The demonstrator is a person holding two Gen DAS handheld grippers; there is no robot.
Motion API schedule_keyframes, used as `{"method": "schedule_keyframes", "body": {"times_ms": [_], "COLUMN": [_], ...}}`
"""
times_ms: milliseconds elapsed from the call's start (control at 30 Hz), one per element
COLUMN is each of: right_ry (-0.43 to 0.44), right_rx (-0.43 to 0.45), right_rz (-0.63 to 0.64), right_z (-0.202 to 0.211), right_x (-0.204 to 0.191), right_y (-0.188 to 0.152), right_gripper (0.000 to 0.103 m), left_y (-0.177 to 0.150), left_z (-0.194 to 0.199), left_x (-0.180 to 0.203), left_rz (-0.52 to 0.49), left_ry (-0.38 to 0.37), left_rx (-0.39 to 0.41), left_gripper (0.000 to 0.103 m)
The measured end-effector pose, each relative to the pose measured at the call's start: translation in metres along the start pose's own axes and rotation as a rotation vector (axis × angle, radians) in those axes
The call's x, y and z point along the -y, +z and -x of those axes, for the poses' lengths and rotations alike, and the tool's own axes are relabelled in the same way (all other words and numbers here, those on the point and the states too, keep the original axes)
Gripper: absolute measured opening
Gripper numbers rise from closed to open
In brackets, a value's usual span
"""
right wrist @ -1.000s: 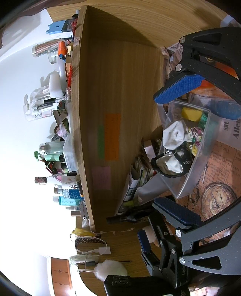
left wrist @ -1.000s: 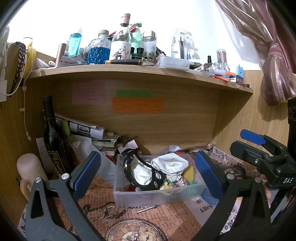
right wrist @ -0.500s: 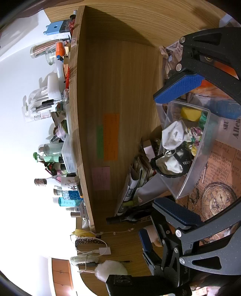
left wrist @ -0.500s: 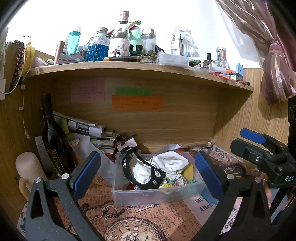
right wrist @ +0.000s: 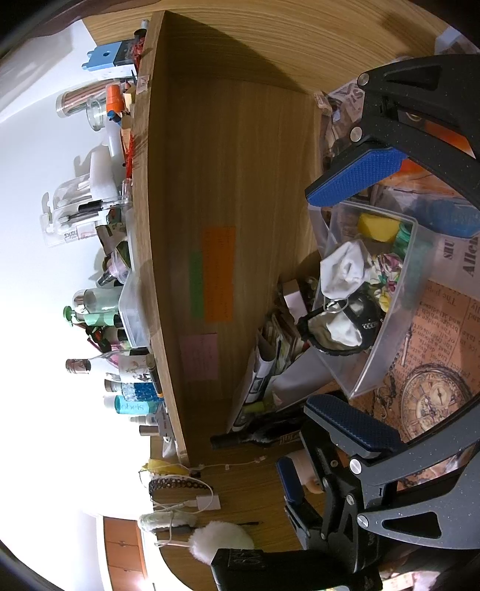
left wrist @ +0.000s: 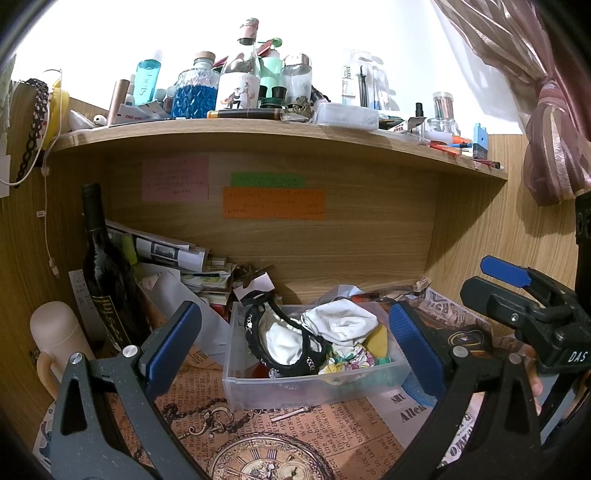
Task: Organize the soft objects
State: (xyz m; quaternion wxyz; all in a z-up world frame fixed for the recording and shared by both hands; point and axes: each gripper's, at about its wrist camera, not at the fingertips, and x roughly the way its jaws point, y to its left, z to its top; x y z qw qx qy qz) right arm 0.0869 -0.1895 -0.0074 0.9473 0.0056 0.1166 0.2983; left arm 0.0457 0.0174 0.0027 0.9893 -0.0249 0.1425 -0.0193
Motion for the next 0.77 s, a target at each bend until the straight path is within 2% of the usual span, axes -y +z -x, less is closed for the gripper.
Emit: {"method": "schedule_keyframes", "body": {"times_ms": [767], "right_ry": [-0.010], "right_rx": [-0.025], "right_rz": [-0.013], "right_z": [-0.0078], "right_x": [0.0018], "right_y": [-0.0028], "right_gripper": [0.102], "left_y": [-0.0020], "left_z": [-0.0048], "left_x": [0.0008], "left_rz": [0.012], "left_ry": [0.001], "left_rx": [-0.011], "left_gripper": [0.103]}}
